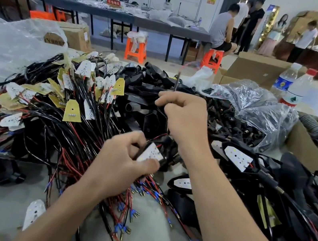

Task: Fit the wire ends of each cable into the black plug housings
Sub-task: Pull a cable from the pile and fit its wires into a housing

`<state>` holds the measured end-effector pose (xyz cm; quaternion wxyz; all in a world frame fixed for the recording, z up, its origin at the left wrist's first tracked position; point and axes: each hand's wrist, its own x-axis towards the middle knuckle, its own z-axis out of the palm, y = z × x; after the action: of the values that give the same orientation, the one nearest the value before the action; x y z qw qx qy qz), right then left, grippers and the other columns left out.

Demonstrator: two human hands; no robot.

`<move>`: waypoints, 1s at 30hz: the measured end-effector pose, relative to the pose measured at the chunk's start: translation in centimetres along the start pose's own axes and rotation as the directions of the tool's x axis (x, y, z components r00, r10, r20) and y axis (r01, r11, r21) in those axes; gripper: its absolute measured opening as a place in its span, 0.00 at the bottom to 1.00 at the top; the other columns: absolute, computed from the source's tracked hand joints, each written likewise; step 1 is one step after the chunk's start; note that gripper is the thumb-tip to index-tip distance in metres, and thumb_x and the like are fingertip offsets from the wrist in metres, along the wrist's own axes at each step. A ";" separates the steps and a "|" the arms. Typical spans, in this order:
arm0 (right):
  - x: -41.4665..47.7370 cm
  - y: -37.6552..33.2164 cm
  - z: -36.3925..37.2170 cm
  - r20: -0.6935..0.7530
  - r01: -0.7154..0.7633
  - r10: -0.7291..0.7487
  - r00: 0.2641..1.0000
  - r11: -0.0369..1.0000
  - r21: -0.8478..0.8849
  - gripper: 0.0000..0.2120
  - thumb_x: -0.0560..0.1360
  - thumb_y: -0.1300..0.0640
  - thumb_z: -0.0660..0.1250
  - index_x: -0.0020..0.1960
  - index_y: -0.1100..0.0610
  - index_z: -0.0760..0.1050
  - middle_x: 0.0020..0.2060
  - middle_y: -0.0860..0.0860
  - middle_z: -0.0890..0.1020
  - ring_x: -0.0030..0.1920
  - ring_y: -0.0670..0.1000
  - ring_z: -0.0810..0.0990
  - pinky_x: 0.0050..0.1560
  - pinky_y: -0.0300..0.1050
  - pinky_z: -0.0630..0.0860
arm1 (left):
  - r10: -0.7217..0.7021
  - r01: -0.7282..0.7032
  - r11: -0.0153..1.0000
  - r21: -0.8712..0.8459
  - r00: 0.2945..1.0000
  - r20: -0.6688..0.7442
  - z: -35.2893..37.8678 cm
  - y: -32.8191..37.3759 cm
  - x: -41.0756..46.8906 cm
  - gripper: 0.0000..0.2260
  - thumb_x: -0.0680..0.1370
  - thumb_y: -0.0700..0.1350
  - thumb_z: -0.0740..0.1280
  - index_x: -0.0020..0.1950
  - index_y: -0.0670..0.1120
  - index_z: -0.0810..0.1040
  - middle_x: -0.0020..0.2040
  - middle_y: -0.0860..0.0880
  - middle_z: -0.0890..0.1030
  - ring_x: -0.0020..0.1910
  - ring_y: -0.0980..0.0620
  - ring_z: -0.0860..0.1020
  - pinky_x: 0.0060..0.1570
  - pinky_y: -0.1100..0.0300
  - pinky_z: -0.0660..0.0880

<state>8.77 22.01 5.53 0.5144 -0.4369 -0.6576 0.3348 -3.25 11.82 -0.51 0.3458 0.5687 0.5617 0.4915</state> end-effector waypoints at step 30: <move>-9.4 4.7 -2.5 0.814 -0.268 0.124 0.567 0.963 0.040 0.22 0.66 0.78 0.54 0.47 0.69 0.84 0.36 0.59 0.85 0.37 0.46 0.84 0.45 0.41 0.83 | -0.141 -0.001 0.946 -0.324 0.899 -0.414 0.1 -2.3 2.5 0.11 0.78 0.37 0.73 0.49 0.53 0.88 0.38 0.47 0.87 0.37 0.55 0.84 0.38 0.68 0.77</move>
<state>13.10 15.24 -1.62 0.1542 -0.2661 -0.7368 0.6021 -4.16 14.58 -2.28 0.3170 0.3620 0.5582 0.6759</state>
